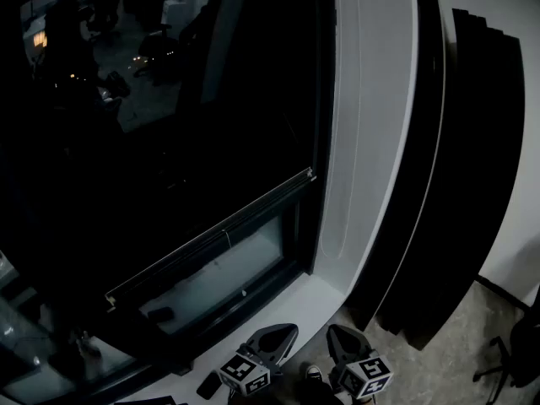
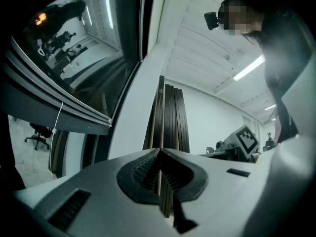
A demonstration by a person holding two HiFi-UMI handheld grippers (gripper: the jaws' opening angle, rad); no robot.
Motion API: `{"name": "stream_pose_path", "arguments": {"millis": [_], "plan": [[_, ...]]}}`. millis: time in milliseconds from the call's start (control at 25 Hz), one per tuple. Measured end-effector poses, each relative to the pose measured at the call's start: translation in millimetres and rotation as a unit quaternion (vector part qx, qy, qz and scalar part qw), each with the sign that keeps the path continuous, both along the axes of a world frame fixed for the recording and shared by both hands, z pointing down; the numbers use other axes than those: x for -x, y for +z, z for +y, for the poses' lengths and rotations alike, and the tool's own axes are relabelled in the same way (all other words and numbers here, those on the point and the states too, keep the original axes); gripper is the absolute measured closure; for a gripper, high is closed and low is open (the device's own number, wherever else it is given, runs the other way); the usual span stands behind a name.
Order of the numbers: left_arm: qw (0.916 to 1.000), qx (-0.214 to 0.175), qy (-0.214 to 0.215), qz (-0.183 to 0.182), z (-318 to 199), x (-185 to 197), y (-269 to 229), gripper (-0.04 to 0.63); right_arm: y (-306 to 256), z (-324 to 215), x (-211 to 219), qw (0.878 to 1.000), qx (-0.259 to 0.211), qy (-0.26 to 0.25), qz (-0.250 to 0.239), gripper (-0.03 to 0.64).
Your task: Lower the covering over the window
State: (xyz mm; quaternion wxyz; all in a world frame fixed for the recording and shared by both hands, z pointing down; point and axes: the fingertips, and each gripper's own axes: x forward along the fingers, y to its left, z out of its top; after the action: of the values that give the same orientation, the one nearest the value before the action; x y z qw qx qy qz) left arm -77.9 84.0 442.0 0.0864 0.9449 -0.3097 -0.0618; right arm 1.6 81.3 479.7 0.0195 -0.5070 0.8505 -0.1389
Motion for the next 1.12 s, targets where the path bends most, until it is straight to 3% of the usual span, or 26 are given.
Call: {"name": "stream_pose_path", "arguments": {"millis": [240, 480, 880, 1120], "plan": [[0.9999, -0.005, -0.012, 0.001, -52.2, -8.3, 4.0, 0.594, -12.6, -64.2, -9.9, 1.0, -0.021, -0.015, 0.008, 0.606], [0.9995, -0.007, -0.03, -0.01, -121.4, -29.1, 5.1, 0.594, -32.8, -162.1, -38.9, 0.998, -0.044, -0.028, 0.02, 0.604], [0.9977, -0.006, -0.067, -0.008, -223.7, -64.3, 1.8, 0.594, -93.2, -349.2, -61.5, 0.983, -0.126, -0.053, 0.121, 0.601], [0.9963, 0.004, -0.084, -0.012, -257.0, -71.7, 9.4, 0.594, -124.6, -439.5, -56.8, 0.979, -0.147, -0.046, 0.137, 0.549]]}}
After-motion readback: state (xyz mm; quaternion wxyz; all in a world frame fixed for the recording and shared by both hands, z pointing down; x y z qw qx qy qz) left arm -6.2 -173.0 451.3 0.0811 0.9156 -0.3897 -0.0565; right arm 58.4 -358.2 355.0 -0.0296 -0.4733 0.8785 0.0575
